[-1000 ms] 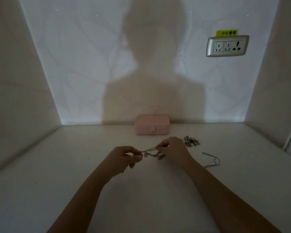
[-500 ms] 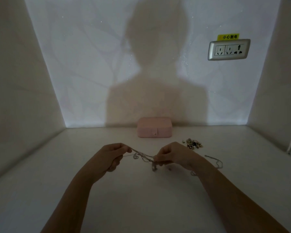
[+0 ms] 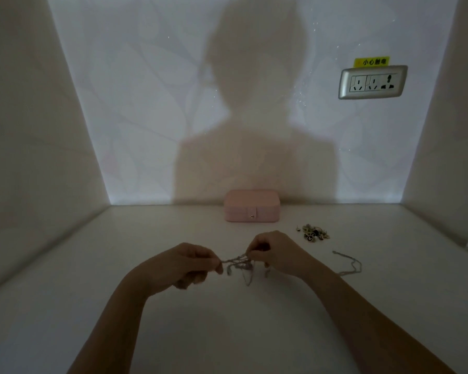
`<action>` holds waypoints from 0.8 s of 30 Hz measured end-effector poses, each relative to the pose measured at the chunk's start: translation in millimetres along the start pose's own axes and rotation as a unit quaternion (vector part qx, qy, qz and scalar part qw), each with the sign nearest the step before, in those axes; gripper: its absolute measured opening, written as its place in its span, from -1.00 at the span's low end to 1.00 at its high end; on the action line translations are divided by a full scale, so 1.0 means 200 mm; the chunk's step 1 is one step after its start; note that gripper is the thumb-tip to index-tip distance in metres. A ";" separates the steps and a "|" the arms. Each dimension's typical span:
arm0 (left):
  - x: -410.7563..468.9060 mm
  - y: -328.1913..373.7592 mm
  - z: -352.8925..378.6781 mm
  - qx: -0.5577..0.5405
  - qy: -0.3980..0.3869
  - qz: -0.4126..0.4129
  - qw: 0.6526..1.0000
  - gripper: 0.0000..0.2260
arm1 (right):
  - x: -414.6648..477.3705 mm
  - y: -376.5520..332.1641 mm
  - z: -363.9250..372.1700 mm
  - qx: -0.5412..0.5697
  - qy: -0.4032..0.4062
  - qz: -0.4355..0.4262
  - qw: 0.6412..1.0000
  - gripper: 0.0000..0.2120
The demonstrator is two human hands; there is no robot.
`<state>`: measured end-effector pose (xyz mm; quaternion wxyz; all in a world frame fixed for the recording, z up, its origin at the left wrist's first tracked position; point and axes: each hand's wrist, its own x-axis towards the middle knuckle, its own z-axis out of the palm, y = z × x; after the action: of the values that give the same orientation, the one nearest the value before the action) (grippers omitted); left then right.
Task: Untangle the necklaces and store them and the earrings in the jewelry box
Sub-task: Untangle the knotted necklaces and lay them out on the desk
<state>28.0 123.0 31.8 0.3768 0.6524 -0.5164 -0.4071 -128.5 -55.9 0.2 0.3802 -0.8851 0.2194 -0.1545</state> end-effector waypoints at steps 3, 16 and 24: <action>0.01 -0.02 0.00 0.069 -0.032 -0.057 0.995 -0.82 | 0.01 0.00 0.02 0.003 0.050 -0.011 0.999 -0.88; 0.08 -0.10 -0.03 0.218 0.098 -0.079 0.968 -0.89 | 0.01 0.01 0.01 0.063 0.089 -0.022 0.994 -0.93; 0.20 -0.08 0.19 0.116 0.221 0.052 0.967 -0.72 | 0.00 -0.03 0.07 0.003 0.102 -0.093 0.990 -0.84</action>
<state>3.8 82.9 -3.0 0.4242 0.7377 -0.4969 -0.1701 -119.8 -44.0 -3.7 0.3423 -0.8802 0.1737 -0.2791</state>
